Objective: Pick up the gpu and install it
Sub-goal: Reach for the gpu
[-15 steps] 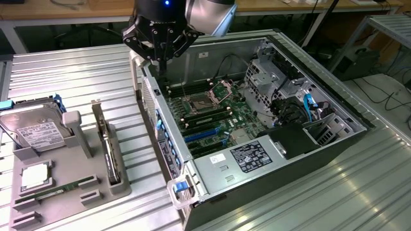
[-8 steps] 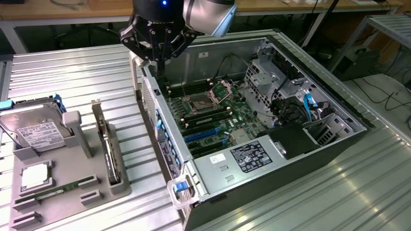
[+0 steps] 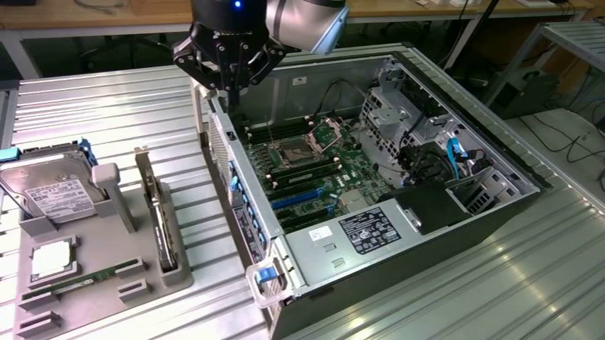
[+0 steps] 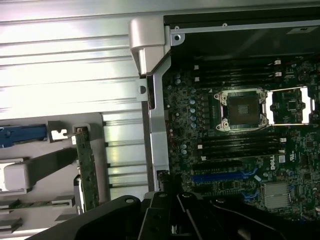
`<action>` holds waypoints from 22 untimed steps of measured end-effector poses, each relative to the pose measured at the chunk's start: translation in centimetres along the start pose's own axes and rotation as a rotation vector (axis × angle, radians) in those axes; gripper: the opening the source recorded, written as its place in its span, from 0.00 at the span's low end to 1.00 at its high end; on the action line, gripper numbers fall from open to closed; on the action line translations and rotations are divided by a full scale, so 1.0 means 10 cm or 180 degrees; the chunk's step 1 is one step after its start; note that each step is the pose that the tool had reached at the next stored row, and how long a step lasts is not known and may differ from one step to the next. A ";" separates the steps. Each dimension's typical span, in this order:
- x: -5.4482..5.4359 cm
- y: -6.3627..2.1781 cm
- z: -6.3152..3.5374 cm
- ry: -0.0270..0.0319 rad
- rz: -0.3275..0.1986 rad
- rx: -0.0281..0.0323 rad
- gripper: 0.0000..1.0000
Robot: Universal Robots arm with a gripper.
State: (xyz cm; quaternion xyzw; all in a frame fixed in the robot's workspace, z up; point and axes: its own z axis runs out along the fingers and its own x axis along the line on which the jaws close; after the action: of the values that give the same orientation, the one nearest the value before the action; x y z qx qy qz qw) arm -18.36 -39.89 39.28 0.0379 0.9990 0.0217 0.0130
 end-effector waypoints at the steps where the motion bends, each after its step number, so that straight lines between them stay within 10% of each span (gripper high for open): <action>1: 0.01 -0.001 0.000 0.0000 0.0000 0.0000 0.11; 22: 0.10 -0.008 -0.002 0.0000 0.0000 0.0000 0.11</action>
State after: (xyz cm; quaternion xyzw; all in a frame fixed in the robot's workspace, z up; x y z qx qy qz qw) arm -19.39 -39.89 39.28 0.0379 0.9990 0.0217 0.0130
